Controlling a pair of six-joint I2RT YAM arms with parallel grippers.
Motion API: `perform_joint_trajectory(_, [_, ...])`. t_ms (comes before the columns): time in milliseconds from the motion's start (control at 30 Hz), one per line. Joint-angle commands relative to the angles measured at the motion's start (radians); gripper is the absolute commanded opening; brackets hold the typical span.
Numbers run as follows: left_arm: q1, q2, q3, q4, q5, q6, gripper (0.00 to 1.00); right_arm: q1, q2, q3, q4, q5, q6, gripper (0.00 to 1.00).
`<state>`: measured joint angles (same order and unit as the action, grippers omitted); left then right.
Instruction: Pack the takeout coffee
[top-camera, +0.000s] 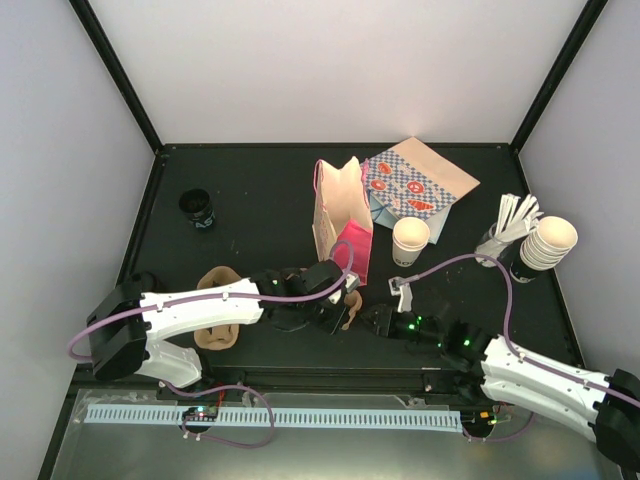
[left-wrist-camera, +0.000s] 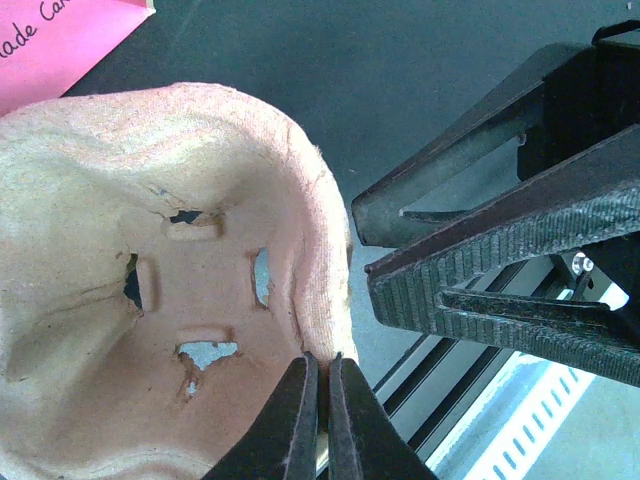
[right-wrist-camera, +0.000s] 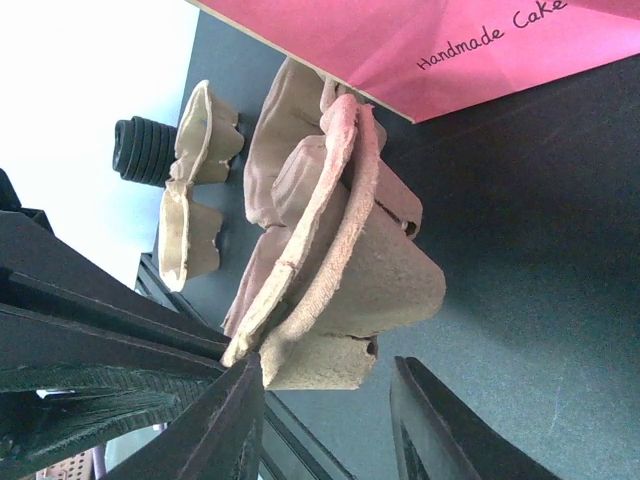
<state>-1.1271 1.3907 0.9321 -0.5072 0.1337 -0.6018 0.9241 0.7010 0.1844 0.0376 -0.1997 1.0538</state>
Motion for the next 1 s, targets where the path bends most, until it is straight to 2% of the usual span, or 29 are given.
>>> perform_joint_trajectory(0, [0.004,-0.018,0.002,0.026,0.017,-0.007,0.03,-0.005,0.008,0.029,0.008,0.009,-0.012,0.38])
perform_joint_trajectory(467, [0.006,-0.019,0.004,0.031,0.029,-0.009,0.03,-0.005,0.116,0.047,0.071,-0.017,-0.019,0.38])
perform_joint_trajectory(967, [0.009,-0.040,0.018,0.016,0.025,-0.006,0.03,-0.006,0.174,-0.002,0.013,0.021,-0.029,0.38])
